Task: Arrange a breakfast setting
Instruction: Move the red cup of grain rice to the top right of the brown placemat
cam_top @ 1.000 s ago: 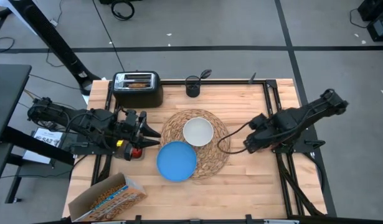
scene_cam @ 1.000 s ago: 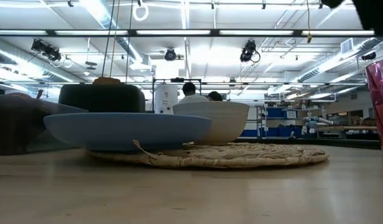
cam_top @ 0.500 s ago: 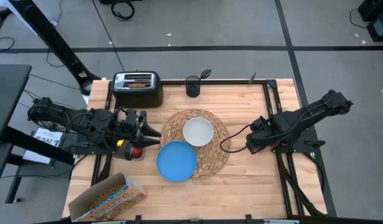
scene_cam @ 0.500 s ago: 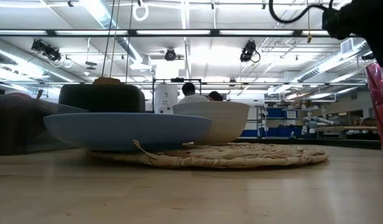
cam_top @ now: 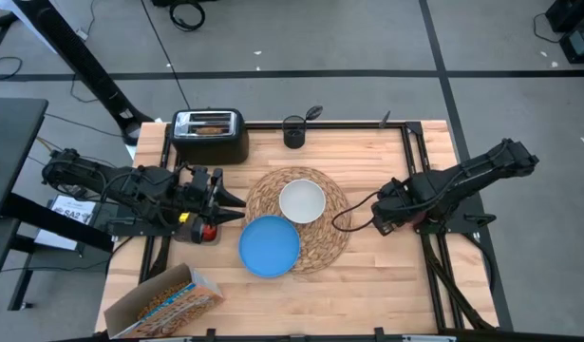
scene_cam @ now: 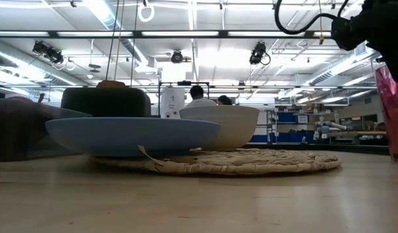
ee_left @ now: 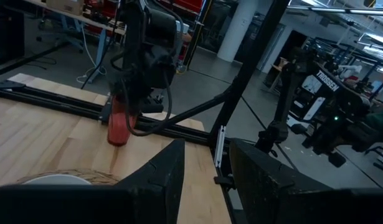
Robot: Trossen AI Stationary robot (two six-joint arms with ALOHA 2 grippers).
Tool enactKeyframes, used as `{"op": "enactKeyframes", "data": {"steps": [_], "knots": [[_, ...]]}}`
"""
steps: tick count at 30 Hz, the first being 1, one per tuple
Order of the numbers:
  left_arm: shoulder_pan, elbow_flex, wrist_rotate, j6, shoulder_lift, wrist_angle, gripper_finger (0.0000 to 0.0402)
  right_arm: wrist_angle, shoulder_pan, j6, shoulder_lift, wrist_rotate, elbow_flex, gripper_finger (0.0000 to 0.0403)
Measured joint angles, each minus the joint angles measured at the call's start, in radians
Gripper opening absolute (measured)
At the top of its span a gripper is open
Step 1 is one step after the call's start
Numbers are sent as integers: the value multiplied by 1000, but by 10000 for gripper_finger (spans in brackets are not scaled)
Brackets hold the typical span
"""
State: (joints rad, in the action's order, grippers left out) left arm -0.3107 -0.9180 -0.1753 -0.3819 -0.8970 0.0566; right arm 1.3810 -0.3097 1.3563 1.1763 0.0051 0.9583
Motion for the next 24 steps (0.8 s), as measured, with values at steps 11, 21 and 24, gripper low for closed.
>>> {"op": "enactKeyframes", "data": {"steps": [11,21,24], "knots": [[4,-1,-98,4,-14,0,134,56,228,-417,33,114,189,12],[88,-1,-146,-29,-42,-33,134,-151,653,-1539,226,23,345,12],[118,-1,-147,-51,-42,-62,134,-151,700,-1779,313,55,383,12]]}}
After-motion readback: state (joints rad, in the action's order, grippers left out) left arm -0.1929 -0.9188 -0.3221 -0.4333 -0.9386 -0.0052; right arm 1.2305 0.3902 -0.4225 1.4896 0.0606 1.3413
